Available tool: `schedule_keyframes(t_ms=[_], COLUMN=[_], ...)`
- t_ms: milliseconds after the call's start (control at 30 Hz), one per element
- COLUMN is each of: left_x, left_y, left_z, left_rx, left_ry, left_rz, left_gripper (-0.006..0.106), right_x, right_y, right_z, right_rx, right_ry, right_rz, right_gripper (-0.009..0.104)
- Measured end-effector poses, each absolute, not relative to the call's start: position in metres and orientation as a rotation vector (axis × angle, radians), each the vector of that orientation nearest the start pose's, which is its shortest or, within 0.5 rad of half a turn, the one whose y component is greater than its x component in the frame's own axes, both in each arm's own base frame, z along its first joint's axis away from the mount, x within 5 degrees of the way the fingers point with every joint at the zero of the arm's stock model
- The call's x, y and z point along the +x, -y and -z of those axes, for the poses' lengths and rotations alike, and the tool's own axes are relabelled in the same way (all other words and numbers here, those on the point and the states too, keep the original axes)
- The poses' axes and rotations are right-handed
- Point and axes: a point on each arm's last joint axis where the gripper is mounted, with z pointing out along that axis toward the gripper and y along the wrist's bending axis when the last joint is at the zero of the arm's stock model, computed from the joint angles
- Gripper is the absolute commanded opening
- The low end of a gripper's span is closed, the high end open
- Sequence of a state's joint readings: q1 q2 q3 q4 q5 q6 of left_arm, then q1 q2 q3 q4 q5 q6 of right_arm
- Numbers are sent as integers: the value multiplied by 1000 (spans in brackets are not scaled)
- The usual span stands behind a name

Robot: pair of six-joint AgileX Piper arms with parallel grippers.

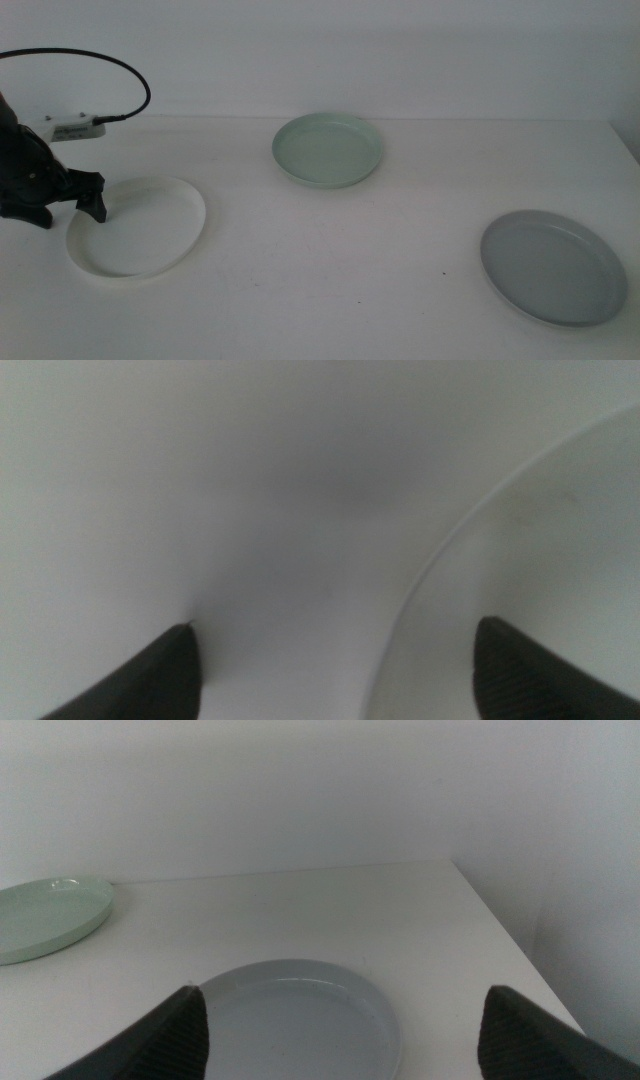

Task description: Stack the three bowls on top of each other.

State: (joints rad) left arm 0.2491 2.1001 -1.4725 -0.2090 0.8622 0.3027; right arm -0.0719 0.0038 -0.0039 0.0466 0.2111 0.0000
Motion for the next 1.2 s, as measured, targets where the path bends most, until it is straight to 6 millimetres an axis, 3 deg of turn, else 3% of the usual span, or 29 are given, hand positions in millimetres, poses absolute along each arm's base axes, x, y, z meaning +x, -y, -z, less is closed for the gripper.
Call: schedule_keyframes(t_ms=[200, 533, 567, 800, 933, 1067, 1200], left_x=[411, 411, 410, 407, 402, 404, 408], left_y=[-89, -88, -88, -85, -77, -47, -5], left_z=[-147, -146, -146, -153, -178, -209, -223], left_rx=[-92, -125, -135, -186, -190, -81, 28], left_ry=[-2918, -2925, -2929, -2948, -2946, -2963, -2979], left_rz=[172, 197, 207, 246, 261, 291, 325], left_gripper=[79, 1, -2, -2, -2, -2, -2], right_x=[56, 56, 56, 56, 56, 56, 56], right_y=[3, 3, 3, 3, 3, 3, 3], right_z=[-195, -195, -195, -195, -195, -195, -195], right_rx=[92, 92, 92, 92, 92, 92, 92], right_ry=[-1692, -1692, -1692, -1692, -1692, -1692, -1692], right_rz=[11, 11, 11, 11, 11, 11, 11], right_gripper=[93, 93, 93, 93, 93, 93, 93])
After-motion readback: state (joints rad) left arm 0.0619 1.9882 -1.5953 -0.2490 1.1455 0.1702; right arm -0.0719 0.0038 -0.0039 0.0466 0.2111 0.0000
